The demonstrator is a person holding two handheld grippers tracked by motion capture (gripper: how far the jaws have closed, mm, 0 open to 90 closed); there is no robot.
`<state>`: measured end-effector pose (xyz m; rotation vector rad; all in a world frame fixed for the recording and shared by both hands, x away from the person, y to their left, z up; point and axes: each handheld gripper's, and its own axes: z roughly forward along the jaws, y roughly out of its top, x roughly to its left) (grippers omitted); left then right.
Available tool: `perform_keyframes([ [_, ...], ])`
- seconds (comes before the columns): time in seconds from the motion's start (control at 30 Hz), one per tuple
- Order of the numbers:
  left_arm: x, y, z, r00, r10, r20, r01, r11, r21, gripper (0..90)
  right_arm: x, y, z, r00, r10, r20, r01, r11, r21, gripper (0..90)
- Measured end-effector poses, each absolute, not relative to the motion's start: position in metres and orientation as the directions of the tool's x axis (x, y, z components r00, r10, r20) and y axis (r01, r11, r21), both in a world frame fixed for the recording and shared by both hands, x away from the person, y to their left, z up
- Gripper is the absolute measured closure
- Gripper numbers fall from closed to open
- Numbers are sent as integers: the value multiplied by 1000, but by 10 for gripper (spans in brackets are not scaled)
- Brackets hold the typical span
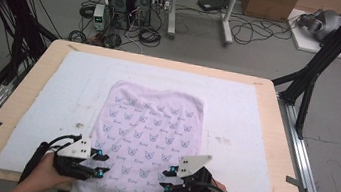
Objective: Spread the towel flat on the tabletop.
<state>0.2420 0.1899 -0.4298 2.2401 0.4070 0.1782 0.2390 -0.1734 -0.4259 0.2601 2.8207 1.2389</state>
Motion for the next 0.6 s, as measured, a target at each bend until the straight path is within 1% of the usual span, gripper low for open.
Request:
perform_keyframes([
  [0.07,249,191,-439,932,362,-28,262,-617,742,619,247,-174,-434,-981,193,28,155,682,715,636],
  [0.13,248,193,-444,932,360,-32,256,-594,763,751,249,-173,-441,-980,195,32,161,697,699,728],
  [0.17,248,194,-445,934,354,-42,259,-594,761,849,249,-174,-441,-982,186,34,156,694,703,820],
  [0.2,246,194,-444,934,355,-34,256,-599,759,872,249,-174,-441,-985,163,57,156,698,699,876],
  [0.23,244,194,-443,936,351,-40,258,-601,757,877,247,-173,-441,-987,157,40,140,701,699,881],
  [0.27,240,196,-441,941,335,-38,247,-608,755,880,246,-173,-440,-988,143,50,138,705,696,883],
  [0.3,234,199,-439,947,320,-37,234,-605,761,881,244,-173,-439,-990,121,76,139,698,702,883],
  [0.37,224,206,-434,953,303,-19,206,-598,775,876,235,-175,-432,-993,97,72,118,671,732,873],
  [0.4,222,208,-433,951,309,-12,204,-596,776,862,233,-177,-428,-992,111,58,117,659,743,825],
  [0.47,224,213,-433,936,351,-5,231,-604,763,669,238,-183,-423,-987,155,33,129,668,733,746],
  [0.53,230,217,-435,924,382,-7,253,-599,760,615,247,-192,-424,-976,216,4,154,686,711,705],
  [0.6,234,220,-439,916,402,-6,269,-600,753,609,254,-202,-428,-962,273,11,200,676,709,699],
])
